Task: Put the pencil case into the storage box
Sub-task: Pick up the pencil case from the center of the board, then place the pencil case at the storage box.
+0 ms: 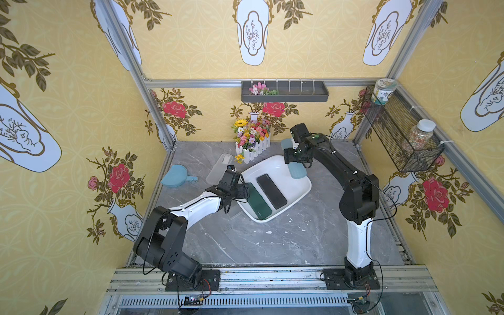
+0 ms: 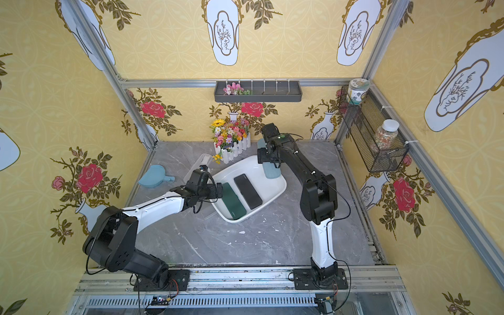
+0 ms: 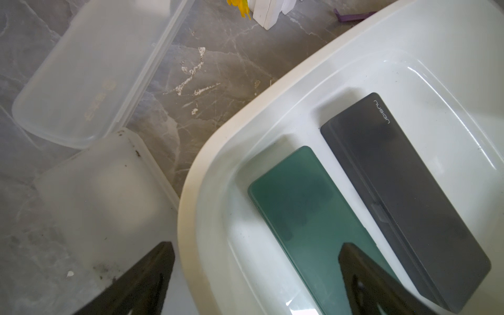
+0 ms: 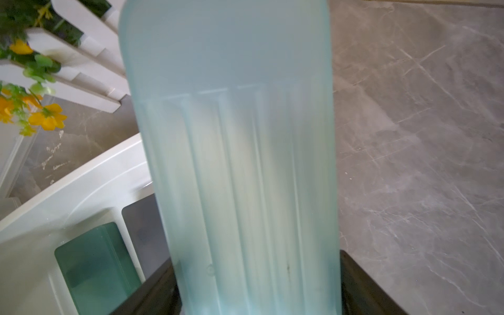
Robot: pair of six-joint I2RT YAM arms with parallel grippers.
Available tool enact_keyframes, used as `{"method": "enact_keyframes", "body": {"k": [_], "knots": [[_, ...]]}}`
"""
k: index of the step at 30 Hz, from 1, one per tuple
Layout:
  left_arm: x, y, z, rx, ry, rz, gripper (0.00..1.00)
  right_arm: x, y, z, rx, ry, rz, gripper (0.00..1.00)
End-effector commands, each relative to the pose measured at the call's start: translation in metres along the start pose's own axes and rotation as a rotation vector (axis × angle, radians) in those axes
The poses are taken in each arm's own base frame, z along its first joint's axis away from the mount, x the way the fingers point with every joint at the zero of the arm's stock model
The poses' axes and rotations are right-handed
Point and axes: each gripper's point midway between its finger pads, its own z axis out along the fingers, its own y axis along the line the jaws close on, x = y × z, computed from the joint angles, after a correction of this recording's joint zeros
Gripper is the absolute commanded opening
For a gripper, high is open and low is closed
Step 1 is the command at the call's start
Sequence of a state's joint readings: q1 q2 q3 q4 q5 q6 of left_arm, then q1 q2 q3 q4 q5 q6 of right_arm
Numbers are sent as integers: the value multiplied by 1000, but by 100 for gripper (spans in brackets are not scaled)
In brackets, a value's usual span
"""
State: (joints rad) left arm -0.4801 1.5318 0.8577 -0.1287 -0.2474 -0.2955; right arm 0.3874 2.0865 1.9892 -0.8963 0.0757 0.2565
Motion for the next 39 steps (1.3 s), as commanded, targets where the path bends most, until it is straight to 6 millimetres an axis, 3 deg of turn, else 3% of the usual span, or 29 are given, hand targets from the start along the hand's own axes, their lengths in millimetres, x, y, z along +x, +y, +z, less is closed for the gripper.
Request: {"method": "enact_keyframes", "body": {"k": [1,12,19,39], "knots": [[2,1,-1,1,4,-6,100,6,18,8,-16,13,-66,83],[-2,2,-7,-5,-8,-12,100,46,49,44,-25,81,-236,84],[-2,2,-6,-7,-5,-11,100,63,44,61,2,116,-292,84],[2,4,-5,-14,1,-11,100,84,21,86,40,171,-296,85]]}}
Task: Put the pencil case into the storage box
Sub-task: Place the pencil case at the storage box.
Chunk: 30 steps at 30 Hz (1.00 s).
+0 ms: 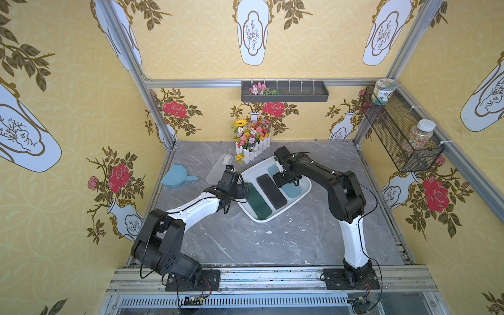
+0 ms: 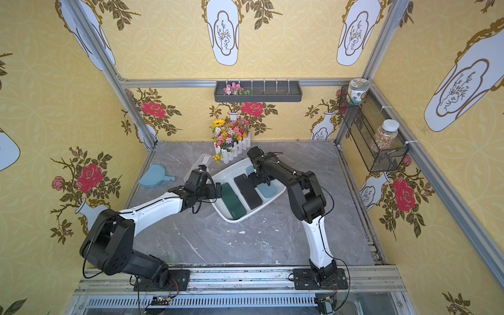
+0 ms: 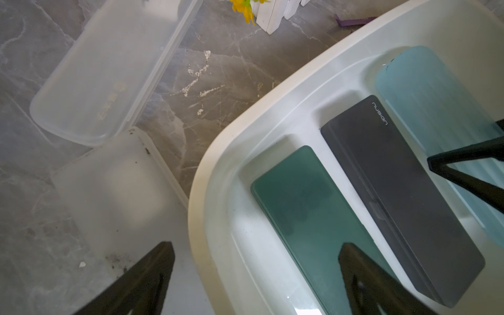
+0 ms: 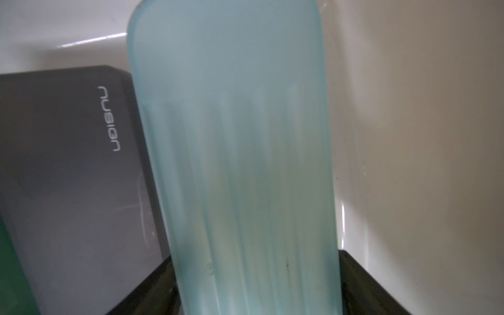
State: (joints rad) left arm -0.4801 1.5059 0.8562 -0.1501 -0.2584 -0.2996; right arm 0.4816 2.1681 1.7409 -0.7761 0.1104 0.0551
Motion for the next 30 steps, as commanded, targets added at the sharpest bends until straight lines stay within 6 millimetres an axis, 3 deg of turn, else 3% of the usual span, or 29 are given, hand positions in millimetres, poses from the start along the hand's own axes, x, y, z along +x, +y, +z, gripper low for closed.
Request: {"method": "enact_keyframes", "body": {"k": [1,6,11,17,22,23,30], "knots": [[3,1,2,-4,6,-5,100,-7,-6,4,14,-29,16,86],[4,2,2,-7,7,-5,100,-9,-7,7,19,-21,10,97],[3,2,1,-7,6,-7,100,-10,-7,8,25,-22,13,97],[-11,7,-10,-40,-36,-38,100,-21,-16,-27,40,-112,74,97],[-24,26,-22,-142,-61,-157,100,-26,-10,-61,-7,-180,113,97],[-27,41,-22,-175,-59,-214,100,-24,-6,-65,-18,-185,114,97],[-13,86,-20,-180,42,-582,100,0,6,-85,-54,-214,164,97]]}}
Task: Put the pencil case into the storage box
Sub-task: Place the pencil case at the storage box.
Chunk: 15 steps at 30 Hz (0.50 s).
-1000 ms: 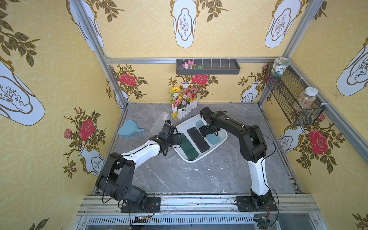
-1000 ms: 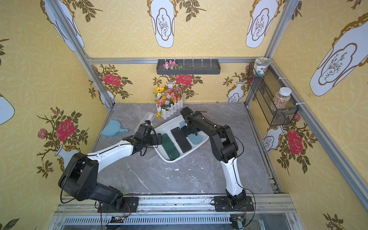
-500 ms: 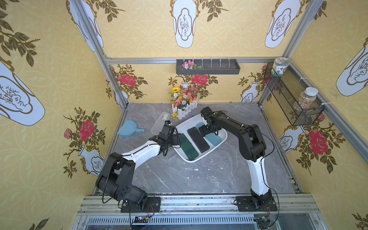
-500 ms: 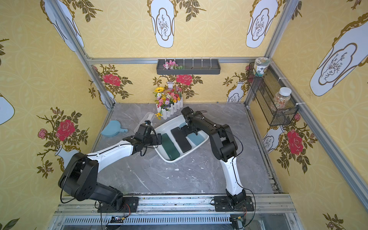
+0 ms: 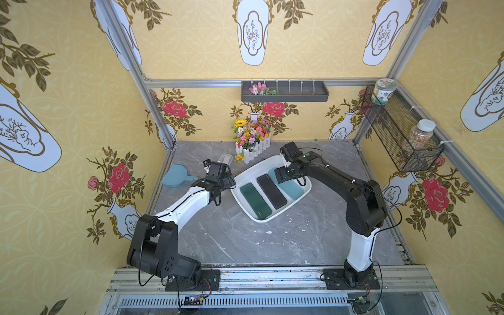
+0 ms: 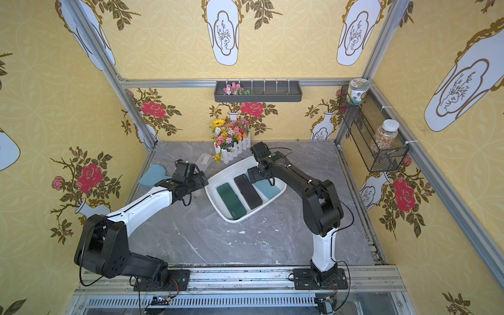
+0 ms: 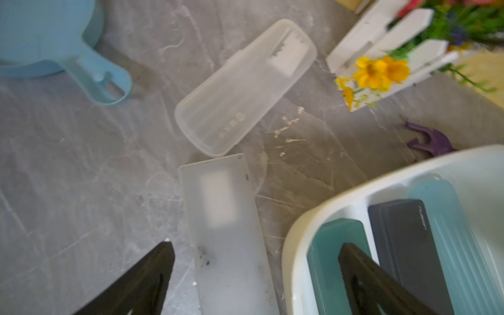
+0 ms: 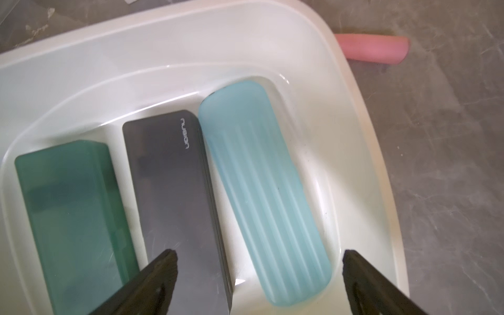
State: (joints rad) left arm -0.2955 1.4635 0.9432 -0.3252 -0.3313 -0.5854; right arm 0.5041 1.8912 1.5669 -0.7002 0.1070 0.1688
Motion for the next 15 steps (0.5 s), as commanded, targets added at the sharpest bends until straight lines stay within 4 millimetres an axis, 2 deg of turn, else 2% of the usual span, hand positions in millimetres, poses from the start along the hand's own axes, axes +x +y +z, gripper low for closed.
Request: {"method": "enact_keyframes", "body": {"k": [1,5,8,11,15], "knots": [[17,19,4,12,120,-215,100,5,4,-9,-26,-40,60,97],[8,23,3,98,135,-355,100,31,5,-15,-30,-31,87,97],[2,20,4,89,145,-372,100,44,4,-20,-36,-31,104,97],[10,13,13,95,212,-384,100,56,3,-20,-39,-25,117,97],[28,21,31,32,284,-432,100,64,7,-19,-54,-18,121,97]]}}
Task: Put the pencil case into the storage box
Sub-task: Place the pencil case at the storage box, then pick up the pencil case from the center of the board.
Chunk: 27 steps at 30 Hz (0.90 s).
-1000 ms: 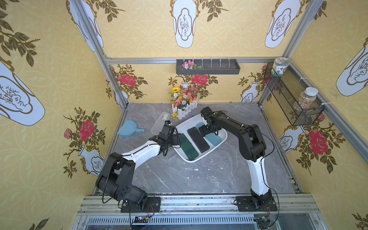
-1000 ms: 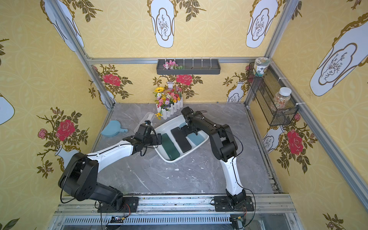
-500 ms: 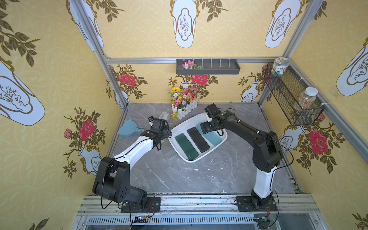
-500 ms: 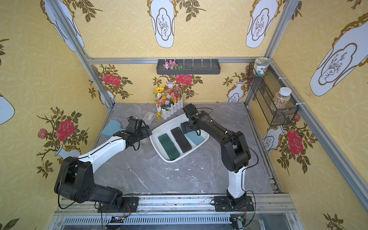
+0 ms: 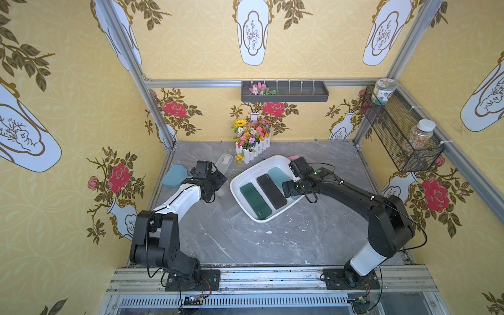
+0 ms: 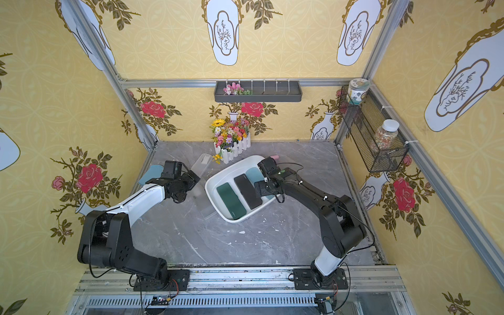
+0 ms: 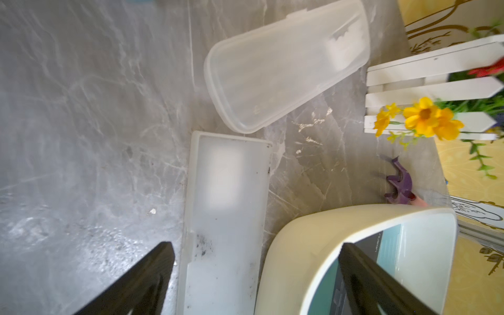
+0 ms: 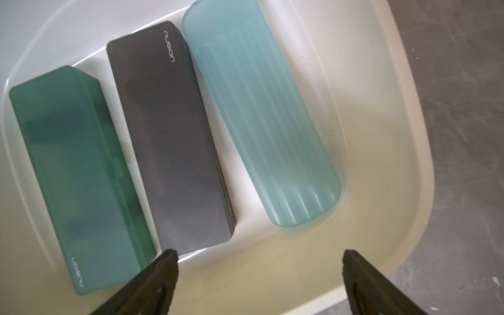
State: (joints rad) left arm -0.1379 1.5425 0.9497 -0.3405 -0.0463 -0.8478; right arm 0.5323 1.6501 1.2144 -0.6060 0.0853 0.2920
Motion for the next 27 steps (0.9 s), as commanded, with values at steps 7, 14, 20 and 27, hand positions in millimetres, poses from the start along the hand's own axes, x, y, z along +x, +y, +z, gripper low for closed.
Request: {"method": "enact_keyframes", "body": {"k": [7,14,20,27], "knots": [[15,17,31,-142,127,-56,100,0,15,-3,-60,-56,25,97],[21,12,40,-142,187,-52,100,7,14,-2,-67,-60,23,97],[29,21,46,-171,215,-34,100,11,8,-3,-53,-69,30,97],[34,28,47,-201,234,-7,100,9,9,-4,-62,-80,35,97]]}}
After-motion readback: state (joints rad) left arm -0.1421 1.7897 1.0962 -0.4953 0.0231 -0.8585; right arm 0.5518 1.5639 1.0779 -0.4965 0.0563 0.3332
